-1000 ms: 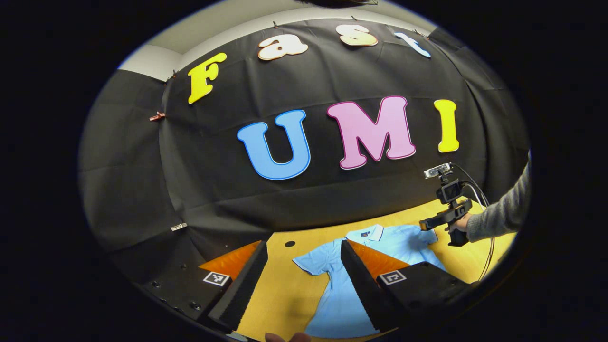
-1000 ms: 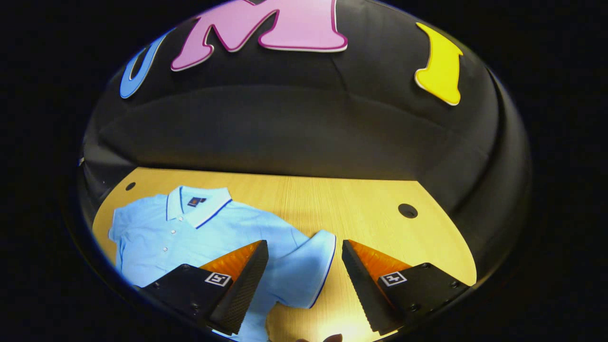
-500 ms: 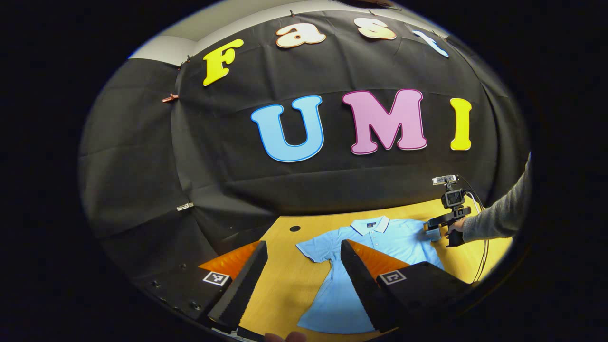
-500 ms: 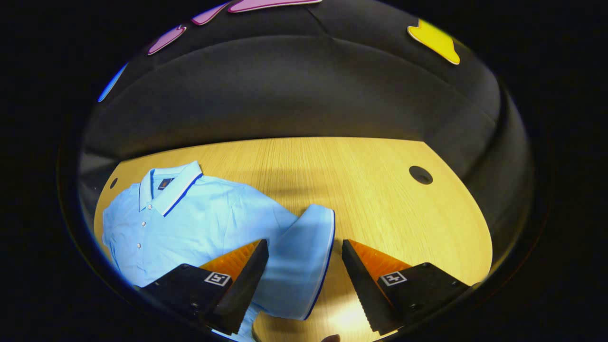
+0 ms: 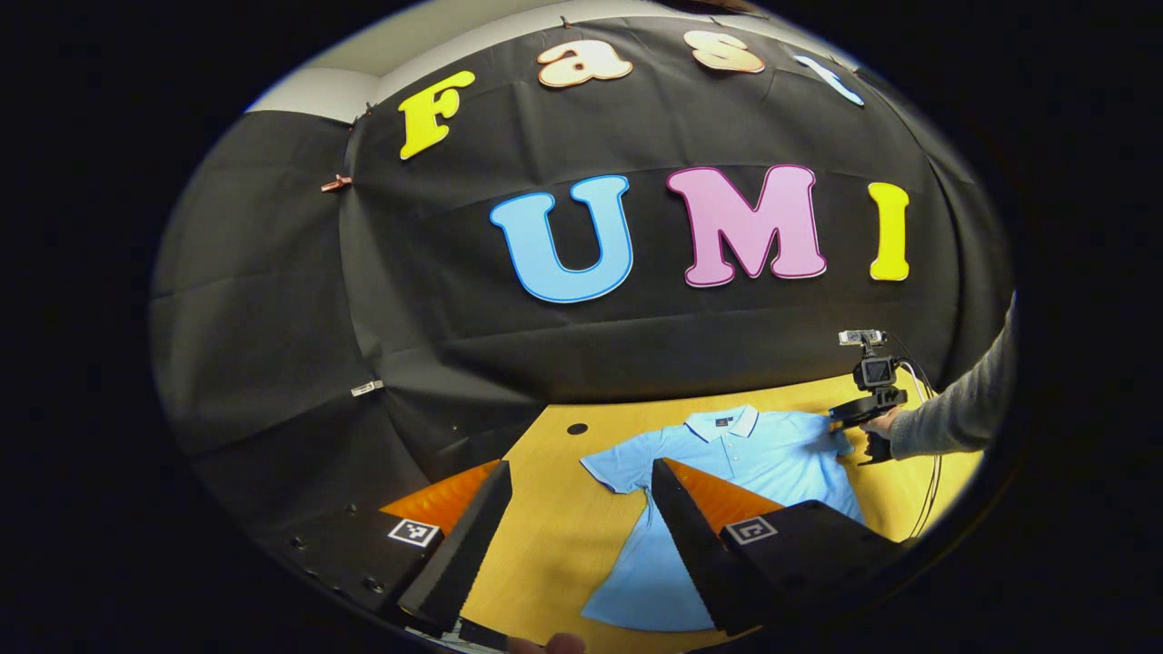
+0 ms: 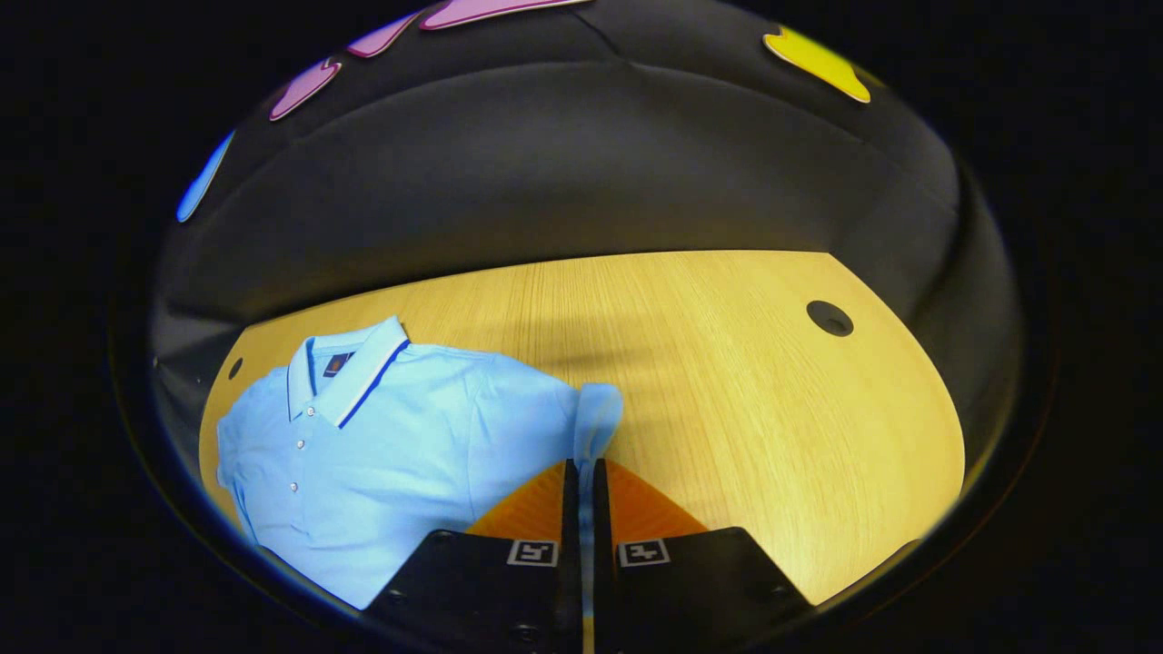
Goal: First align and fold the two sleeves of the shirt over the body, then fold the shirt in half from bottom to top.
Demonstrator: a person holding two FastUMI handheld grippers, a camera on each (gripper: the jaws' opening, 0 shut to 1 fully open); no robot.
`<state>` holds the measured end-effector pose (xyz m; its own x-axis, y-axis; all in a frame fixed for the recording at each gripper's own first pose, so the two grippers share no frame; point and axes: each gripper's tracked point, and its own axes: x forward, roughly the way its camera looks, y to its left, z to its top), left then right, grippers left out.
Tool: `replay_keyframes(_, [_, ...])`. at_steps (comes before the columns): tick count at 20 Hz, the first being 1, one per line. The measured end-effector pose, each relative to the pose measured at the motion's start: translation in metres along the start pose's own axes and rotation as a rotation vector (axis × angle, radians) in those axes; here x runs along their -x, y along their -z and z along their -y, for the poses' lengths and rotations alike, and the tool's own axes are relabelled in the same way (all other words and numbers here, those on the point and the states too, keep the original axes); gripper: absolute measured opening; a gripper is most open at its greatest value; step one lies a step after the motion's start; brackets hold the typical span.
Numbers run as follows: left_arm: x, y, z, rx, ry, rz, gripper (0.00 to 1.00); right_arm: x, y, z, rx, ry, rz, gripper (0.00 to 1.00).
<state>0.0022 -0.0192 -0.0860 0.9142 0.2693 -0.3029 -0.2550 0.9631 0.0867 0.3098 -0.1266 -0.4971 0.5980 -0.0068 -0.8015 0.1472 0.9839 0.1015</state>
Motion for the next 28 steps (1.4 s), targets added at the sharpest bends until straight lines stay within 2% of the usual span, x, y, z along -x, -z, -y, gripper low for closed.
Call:
replay_keyframes(3, [0.002,0.003,-0.003,0.004,-0.004,-0.004,0.98,0.007,-0.004,-0.002,-0.004,0.008,0.005,0.05])
replay_keyframes(5, [0.005,0.006,-0.006,0.004,-0.008,-0.005,0.98,0.019,-0.023,-0.016,0.033,-0.014,0.072,0.05])
replay_keyframes(8, [0.004,0.008,-0.011,0.01,-0.011,-0.004,0.98,0.042,-0.043,-0.055,0.094,-0.091,0.144,0.05])
replay_keyframes(14, [0.007,0.006,-0.018,0.01,-0.023,0.002,0.98,0.076,-0.037,-0.144,0.252,-0.255,0.187,0.05])
replay_keyframes(20, [0.017,0.012,-0.028,0.013,-0.056,-0.005,0.98,0.093,-0.001,-0.224,0.373,-0.386,0.152,0.05])
replay_keyframes(23, [0.025,0.016,-0.037,0.021,-0.08,-0.014,0.98,0.089,0.029,-0.251,0.445,-0.414,0.107,0.05])
replay_keyframes(28, [0.035,0.025,-0.051,0.033,-0.12,-0.032,0.99,0.079,0.069,-0.274,0.524,-0.428,0.041,0.05])
